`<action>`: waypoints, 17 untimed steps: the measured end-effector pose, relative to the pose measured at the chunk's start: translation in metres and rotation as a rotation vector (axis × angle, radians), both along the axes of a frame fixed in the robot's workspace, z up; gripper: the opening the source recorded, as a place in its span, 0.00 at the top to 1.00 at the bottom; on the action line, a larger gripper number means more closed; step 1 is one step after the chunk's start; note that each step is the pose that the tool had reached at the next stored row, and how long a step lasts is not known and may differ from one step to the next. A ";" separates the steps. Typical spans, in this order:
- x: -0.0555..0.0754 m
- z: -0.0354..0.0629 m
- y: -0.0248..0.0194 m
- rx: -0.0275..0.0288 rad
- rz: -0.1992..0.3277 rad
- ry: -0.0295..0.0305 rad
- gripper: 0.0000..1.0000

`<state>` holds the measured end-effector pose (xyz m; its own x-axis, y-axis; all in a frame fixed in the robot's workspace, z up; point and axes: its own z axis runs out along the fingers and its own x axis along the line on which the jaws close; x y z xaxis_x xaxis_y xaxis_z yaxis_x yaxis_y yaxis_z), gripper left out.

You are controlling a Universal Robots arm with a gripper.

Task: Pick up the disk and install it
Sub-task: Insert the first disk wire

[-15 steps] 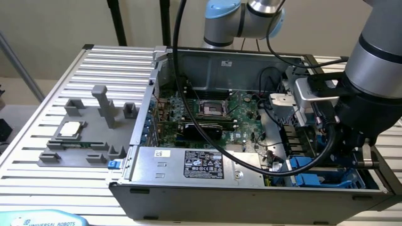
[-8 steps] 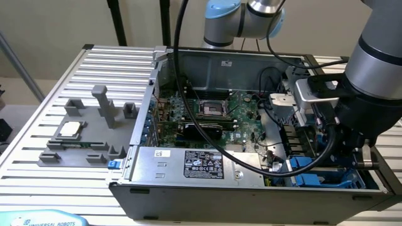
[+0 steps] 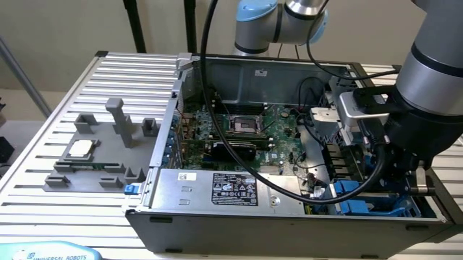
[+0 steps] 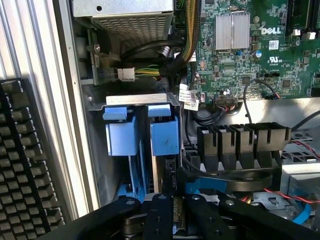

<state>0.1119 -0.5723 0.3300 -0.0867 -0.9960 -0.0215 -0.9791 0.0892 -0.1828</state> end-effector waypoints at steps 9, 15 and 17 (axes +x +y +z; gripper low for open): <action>0.000 0.0069 0.0000 0.0006 0.000 0.0001 0.75; -0.006 0.0089 -0.0001 0.0005 0.000 0.0000 0.75; -0.006 0.0090 -0.0001 0.0005 0.000 0.0000 0.75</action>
<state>0.1061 -0.5724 0.3390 -0.0867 -0.9960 -0.0220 -0.9791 0.0892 -0.1827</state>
